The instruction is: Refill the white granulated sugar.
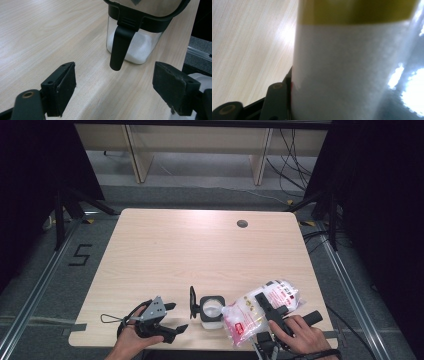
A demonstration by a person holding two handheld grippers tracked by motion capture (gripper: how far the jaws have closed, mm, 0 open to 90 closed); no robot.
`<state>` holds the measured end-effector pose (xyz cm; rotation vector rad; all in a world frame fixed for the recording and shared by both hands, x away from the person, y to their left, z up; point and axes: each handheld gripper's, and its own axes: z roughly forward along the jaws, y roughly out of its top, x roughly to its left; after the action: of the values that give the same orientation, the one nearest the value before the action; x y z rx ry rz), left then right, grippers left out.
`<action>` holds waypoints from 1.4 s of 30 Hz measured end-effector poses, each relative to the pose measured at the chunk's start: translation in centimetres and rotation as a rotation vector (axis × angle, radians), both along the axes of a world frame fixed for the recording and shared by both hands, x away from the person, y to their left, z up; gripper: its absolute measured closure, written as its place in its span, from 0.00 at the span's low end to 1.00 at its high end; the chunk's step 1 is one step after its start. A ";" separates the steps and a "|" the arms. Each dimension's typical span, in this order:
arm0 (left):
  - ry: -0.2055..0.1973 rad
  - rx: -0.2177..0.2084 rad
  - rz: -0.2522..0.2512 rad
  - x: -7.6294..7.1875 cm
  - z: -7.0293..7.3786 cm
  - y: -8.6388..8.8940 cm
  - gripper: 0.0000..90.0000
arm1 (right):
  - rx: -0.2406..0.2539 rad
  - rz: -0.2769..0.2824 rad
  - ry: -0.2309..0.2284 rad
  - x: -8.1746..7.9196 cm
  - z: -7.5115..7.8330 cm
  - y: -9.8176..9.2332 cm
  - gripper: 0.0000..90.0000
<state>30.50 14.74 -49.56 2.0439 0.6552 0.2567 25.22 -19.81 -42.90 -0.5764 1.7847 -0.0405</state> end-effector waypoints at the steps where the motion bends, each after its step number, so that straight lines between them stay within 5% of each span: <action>1: -0.005 0.003 -0.004 0.0 0.0 0.0 0.21 | -0.002 -0.002 -0.001 0.0 0.0 0.0 0.54; 42: -0.005 0.000 -0.001 0.1 0.0 0.1 0.21 | 0.003 -0.025 -0.001 -0.1 -0.2 0.0 0.55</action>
<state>30.58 14.80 -49.56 2.0429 0.6511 0.2615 25.15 -19.78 -43.13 -0.5517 1.7913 -0.0555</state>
